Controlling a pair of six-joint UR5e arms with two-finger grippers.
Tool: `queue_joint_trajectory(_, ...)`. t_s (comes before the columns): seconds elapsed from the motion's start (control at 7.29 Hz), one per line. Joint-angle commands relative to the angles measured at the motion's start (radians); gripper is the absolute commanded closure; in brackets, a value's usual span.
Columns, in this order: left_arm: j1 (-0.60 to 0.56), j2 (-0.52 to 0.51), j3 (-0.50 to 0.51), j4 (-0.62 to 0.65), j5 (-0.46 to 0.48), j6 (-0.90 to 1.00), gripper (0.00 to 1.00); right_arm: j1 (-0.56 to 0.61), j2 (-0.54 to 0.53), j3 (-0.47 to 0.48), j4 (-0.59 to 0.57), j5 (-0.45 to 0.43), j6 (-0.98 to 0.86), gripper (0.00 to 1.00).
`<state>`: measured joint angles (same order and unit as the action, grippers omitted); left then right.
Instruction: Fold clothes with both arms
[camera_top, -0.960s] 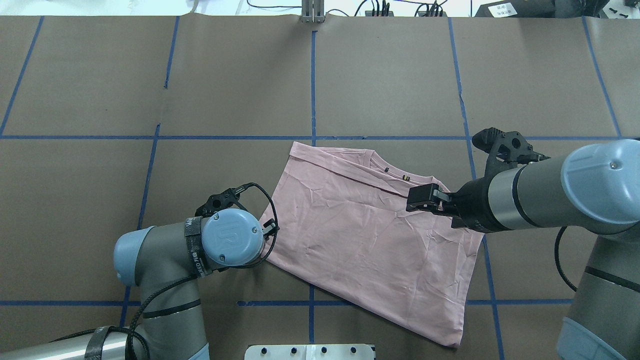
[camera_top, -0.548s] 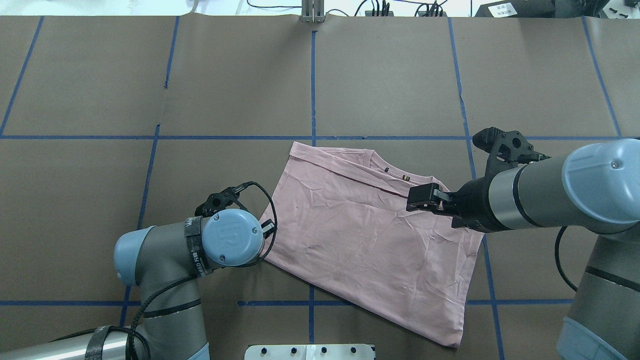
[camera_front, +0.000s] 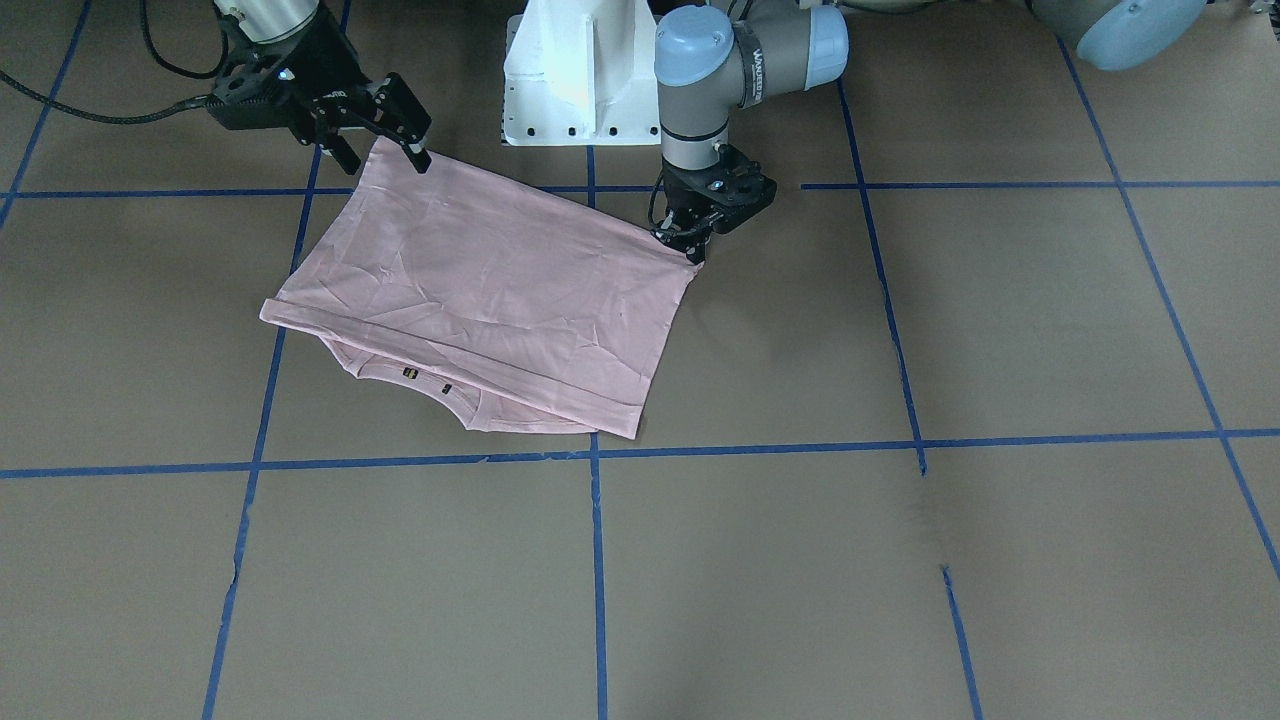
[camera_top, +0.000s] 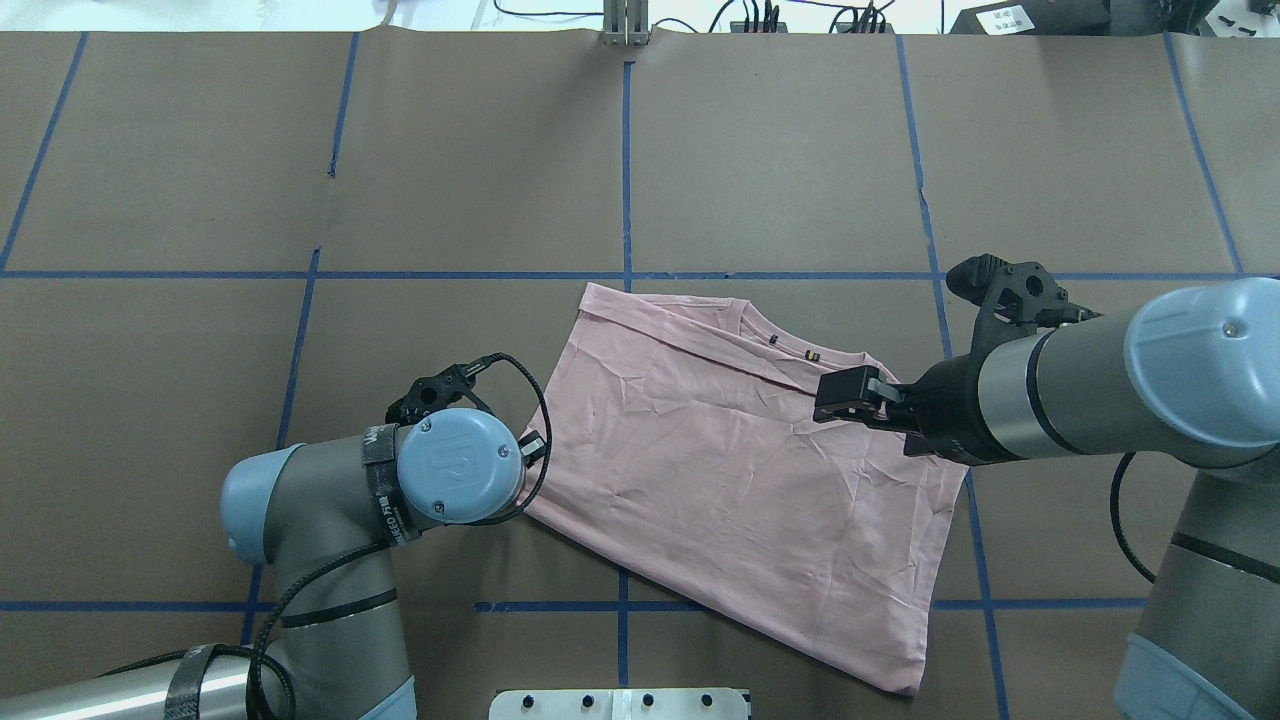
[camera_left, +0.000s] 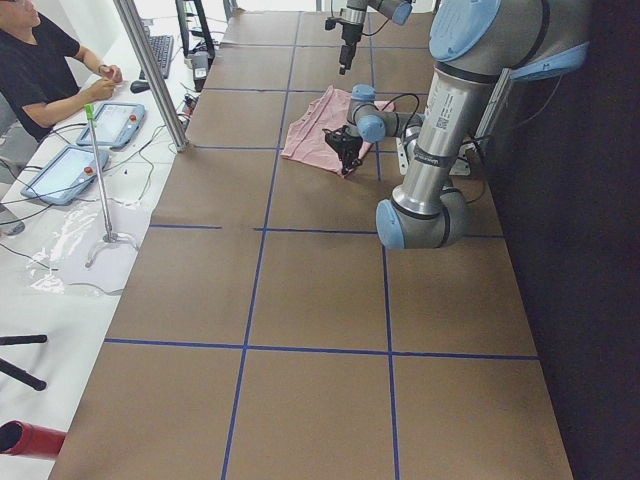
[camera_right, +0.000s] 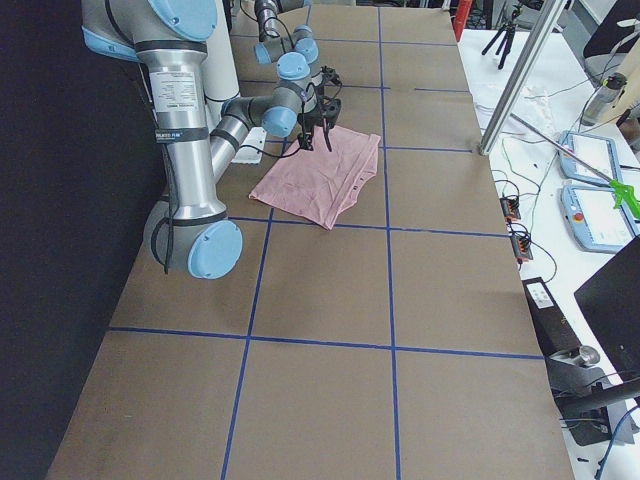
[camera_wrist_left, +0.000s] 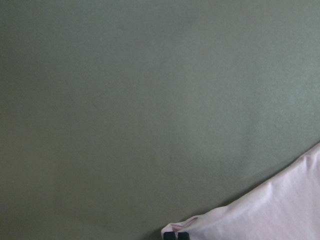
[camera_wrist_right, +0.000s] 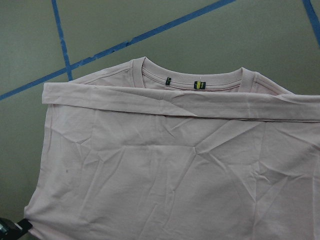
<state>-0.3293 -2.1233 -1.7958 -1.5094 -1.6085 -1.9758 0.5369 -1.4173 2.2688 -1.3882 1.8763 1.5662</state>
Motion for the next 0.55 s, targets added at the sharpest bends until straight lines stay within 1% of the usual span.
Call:
queue_joint_trajectory(0.0,-0.080,-0.003,0.001,0.000,0.001,0.044,1.00,0.000,-0.002,0.000,0.000,0.000,0.002,0.00)
queue_joint_trajectory(0.27,-0.167,-0.012,0.006,-0.008,0.001,0.141,1.00,0.000,-0.003,0.000,0.000,0.000,0.002,0.00)
queue_joint_trajectory(0.41,-0.192,-0.023,0.018,-0.026,0.037,0.181,1.00,0.000,-0.003,-0.002,0.000,0.000,0.002,0.00)
